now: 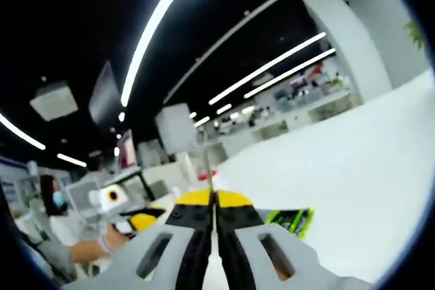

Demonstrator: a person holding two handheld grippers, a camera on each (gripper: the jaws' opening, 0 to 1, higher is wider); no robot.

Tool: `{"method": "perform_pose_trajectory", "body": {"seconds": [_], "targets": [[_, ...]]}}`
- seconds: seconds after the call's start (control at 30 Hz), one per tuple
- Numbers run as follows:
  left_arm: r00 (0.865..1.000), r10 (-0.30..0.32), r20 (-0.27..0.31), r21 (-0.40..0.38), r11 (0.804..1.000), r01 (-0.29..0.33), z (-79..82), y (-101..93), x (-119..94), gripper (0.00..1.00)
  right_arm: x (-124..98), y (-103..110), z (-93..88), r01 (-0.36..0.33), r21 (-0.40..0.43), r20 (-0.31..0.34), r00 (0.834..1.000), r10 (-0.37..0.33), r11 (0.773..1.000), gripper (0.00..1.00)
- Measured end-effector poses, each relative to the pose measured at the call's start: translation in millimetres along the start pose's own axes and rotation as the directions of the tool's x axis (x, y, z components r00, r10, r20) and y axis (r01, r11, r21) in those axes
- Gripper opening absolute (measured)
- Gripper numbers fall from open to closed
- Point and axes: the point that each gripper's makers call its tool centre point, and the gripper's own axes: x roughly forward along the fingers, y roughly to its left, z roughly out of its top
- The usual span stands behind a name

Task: Arrange the skincare products in the storage area until every visible bottle or jar stands upright without overlapping.

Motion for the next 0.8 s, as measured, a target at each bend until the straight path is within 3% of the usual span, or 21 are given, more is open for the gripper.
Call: {"method": "perform_pose_trajectory", "body": {"seconds": [0.07, 0.17, 0.23, 0.43, 0.57, 0.63, 0.8], "targets": [[1.000, 0.003, 0.002, -0.002, 1.000, -0.003, 0.4, 0.8, 0, 0.17, -2, -15, -4.3, 0.038, 0.029, -0.041, 0.998, -0.037, 0.999, 0.00], [1.000, 0.003, 0.015, -0.006, 1.000, -0.003, 2.8, 1.7, 0, 0.17, -4, -34, -7.0, 0.044, 0.133, -0.089, 0.996, -0.032, 0.990, 0.00], [1.000, 0.004, 0.018, -0.011, 1.000, -0.004, 3.4, 2.5, 0, 0.17, -5, -48, -7.7, 0.062, 0.155, -0.112, 0.993, -0.044, 0.986, 0.00], [1.000, 0.010, 0.015, -0.006, 1.000, -0.010, 2.9, 3.1, 0, 0.17, -9, -91, -21.4, 0.191, 0.231, -0.190, 0.971, -0.149, 0.954, 0.00], [1.000, 0.012, 0.006, 0.001, 1.000, -0.012, 0.4, 3.1, 1, 0.17, -12, -111, -43.9, 0.270, 0.305, -0.301, 0.937, -0.177, 0.913, 0.00], [1.000, 0.019, 0.004, 0.004, 1.000, -0.019, -1.1, 3.7, 0, 0.17, -15, -114, -56.4, 0.321, 0.350, -0.342, 0.918, -0.198, 0.880, 0.00], [1.000, 0.014, 0.021, -0.010, 1.000, -0.014, 2.8, 3.0, -1, 0.17, -12, -130, -62.4, 0.379, 0.362, -0.435, 0.877, -0.206, 0.851, 0.00]]}}
